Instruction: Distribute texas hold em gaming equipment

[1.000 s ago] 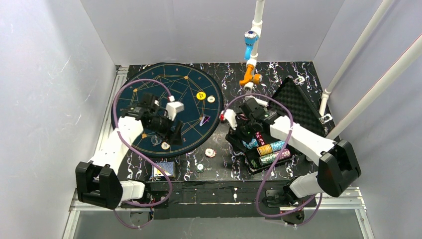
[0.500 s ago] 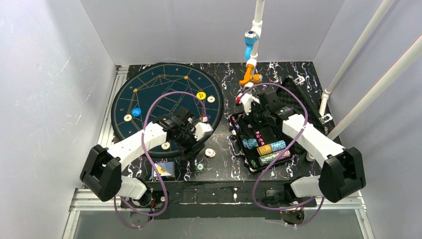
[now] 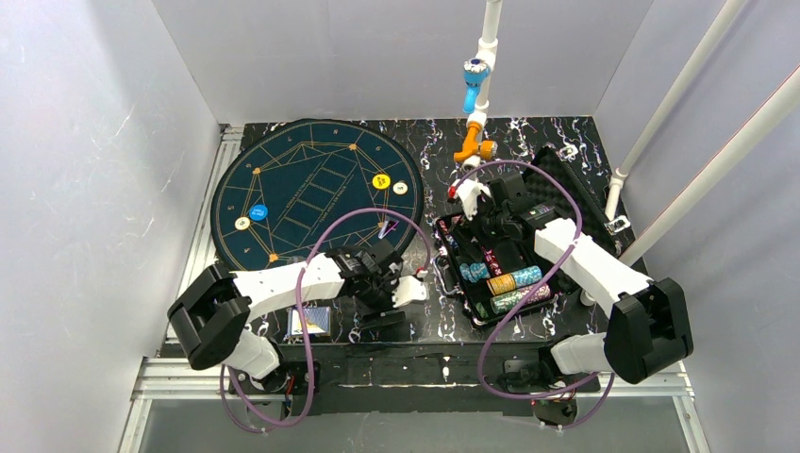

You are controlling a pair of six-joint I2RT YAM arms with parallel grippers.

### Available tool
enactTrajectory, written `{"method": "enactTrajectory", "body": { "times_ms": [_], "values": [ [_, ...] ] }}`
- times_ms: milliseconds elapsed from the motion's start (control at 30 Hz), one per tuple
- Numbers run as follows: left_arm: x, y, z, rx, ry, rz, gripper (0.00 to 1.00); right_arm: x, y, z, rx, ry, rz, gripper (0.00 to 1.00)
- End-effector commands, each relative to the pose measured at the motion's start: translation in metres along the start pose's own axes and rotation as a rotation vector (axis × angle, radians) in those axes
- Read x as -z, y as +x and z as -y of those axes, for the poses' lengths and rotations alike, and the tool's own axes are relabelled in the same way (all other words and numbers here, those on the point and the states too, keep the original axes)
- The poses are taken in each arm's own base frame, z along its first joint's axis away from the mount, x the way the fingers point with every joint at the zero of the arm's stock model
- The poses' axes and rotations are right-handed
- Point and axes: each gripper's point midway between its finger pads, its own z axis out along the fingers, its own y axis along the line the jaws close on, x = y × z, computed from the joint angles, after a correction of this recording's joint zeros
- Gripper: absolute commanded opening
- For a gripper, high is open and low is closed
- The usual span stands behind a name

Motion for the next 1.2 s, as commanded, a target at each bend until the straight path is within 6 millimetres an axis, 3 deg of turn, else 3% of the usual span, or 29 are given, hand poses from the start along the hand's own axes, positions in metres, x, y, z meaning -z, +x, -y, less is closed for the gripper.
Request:
{"method": "enactTrajectory", "body": {
  "times_ms": [0, 500, 933, 1167],
  "values": [
    [-0.006, 0.005, 0.0, -0.06, -0.017, -0.025, 0.66, 0.0, -0.008, 0.009, -0.002, 0.03, 0.028, 0.88],
    [-0.016, 0.005, 0.004, -0.113, -0.026, -0.064, 0.65, -0.001, -0.006, 0.01, -0.01, 0.029, 0.021, 0.88],
    [-0.019, 0.009, 0.007, -0.091, -0.02, -0.082, 0.44, -0.001, -0.006, 0.011, -0.013, 0.034, 0.02, 0.88],
    [-0.021, 0.008, 0.004, -0.084, -0.029, -0.089, 0.55, -0.002, -0.005, 0.011, -0.015, 0.034, 0.013, 0.88]
  ]
}}
